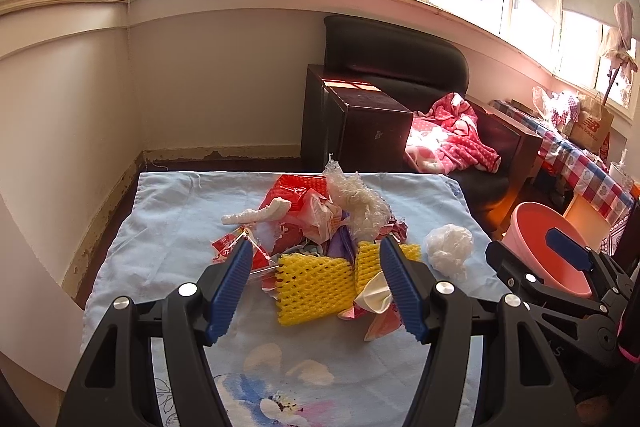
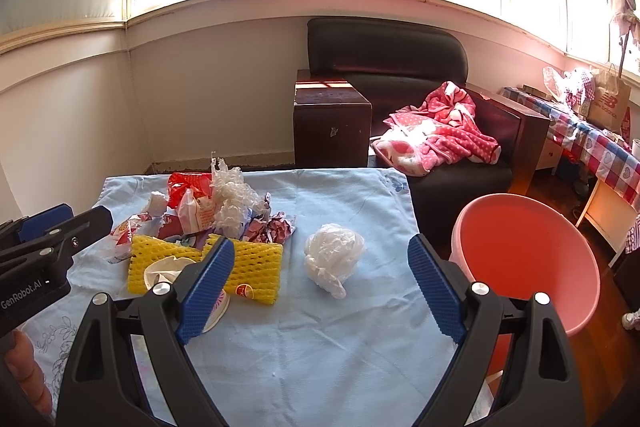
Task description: Collect trash
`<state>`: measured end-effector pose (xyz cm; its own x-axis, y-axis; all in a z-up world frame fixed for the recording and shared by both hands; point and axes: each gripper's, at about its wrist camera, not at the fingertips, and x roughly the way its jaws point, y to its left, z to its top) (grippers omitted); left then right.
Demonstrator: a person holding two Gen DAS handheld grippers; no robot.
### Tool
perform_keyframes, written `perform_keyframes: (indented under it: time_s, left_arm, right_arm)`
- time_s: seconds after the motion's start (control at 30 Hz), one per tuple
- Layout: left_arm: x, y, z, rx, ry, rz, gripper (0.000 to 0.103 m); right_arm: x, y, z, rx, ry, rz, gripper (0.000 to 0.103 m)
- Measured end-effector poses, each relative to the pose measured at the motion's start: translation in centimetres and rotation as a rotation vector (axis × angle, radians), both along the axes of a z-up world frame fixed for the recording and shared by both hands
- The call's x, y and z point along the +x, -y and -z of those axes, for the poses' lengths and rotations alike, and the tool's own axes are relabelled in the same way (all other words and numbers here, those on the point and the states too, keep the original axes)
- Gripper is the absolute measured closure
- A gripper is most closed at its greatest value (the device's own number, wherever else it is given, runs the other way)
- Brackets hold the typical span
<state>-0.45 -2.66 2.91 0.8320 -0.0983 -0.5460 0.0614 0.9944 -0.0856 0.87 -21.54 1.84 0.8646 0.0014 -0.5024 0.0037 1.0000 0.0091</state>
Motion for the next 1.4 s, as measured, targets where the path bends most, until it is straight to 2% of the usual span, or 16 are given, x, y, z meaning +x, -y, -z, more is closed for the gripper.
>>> perform_keyframes:
  time_s: [1.4]
  left_arm:
    - [-0.01, 0.18, 0.29, 0.0, -0.006, -0.001, 0.038]
  right_arm:
    - [-0.02, -0.03, 0.07, 0.002, -0.003, -0.003, 0.014]
